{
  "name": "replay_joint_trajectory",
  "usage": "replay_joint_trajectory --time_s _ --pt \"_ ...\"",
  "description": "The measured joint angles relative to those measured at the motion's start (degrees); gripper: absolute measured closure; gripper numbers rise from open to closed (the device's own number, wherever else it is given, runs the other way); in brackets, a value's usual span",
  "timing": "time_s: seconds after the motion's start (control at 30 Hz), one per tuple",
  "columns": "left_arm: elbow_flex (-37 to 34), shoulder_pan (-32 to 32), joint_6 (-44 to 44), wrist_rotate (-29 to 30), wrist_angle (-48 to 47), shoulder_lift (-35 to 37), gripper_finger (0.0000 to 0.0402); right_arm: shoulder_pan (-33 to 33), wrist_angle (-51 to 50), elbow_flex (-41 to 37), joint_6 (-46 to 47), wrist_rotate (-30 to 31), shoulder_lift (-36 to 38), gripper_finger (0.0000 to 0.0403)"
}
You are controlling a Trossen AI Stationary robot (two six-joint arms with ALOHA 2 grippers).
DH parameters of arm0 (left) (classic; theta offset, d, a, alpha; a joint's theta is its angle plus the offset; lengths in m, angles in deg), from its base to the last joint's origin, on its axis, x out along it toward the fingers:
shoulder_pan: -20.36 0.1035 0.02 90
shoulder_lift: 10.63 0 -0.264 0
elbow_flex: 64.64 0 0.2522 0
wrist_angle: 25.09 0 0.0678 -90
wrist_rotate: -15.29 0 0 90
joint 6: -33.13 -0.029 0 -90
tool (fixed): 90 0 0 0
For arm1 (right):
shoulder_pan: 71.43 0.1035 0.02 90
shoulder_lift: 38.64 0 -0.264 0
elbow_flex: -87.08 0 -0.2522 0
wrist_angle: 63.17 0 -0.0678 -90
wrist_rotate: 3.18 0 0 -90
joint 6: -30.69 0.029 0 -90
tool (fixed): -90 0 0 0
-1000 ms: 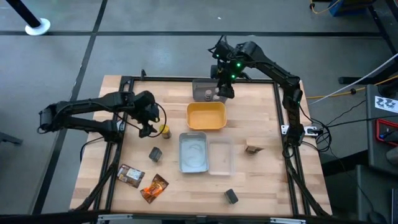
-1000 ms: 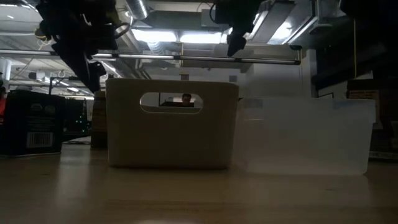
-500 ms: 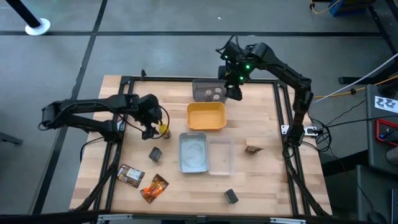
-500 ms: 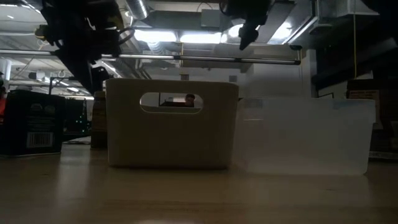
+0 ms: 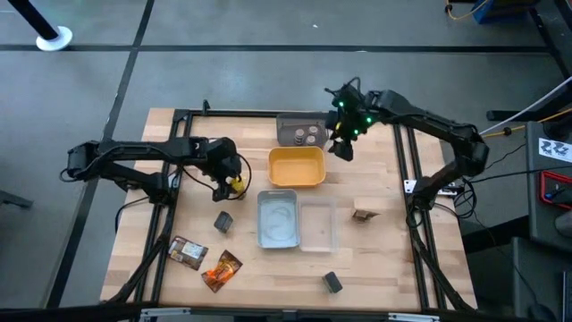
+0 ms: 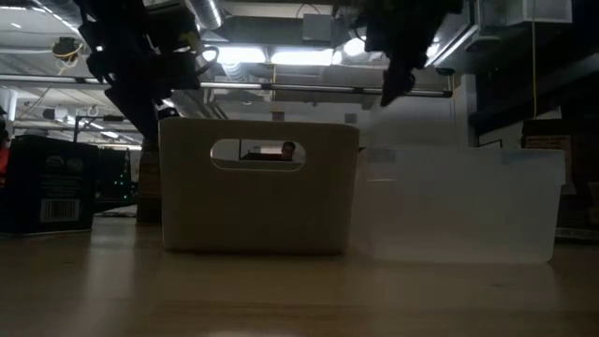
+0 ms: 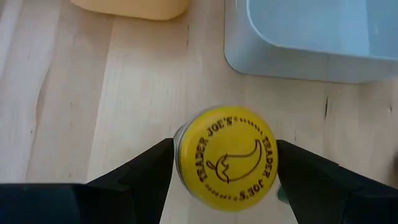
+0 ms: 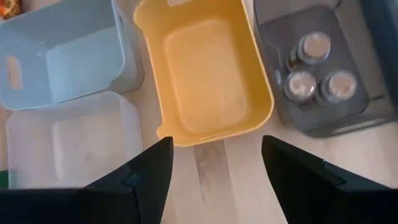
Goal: Sort spices by type
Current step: Put the yellow seasoning bottle into the yellow bin
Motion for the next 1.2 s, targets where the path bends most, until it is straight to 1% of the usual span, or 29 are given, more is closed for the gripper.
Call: replay_joint_trajectory --time_s 0.1,0.3,0.5,0.63,0.73,0.97,1.1,1.2 --pt "0.0 0.0 0.0 0.0 0.8 -1.0 0.0141 0.0 5.8 -7.6 2.4 0.0 2.9 0.0157" --pt "0.0 0.0 -0.3 0.0 1.3 -3.3 0.0141 0.0 21.1 -21.3 7.6 0.0 8.1 0.0157" --pt "0.0 0.0 -1.1 -0.1 2.1 -4.8 0.0145 0.0 34.0 -29.1 10.7 0.0 10.1 0.0157" --pt "0.0 0.0 -1.9 0.0 3.5 -5.0 0.0172 0.0 39.7 -31.7 10.8 0.0 10.1 0.0157" --pt "0.1 0.0 -2.0 0.0 3.5 -5.0 0.0191 0.0 41.3 -32.7 10.8 0.0 10.1 0.0157" --pt "0.6 0.1 -1.7 0.0 2.8 -5.0 0.0191 0.0 42.5 -32.7 10.8 0.0 10.1 0.0157" --pt "3.9 0.6 -2.5 0.0 1.1 -5.0 0.0191 0.0 44.0 -32.7 10.8 0.0 10.1 0.0157" --pt "7.1 1.2 -4.4 0.0 -2.2 -5.0 0.0191 0.0 44.2 -32.7 10.8 0.0 10.1 0.0157"
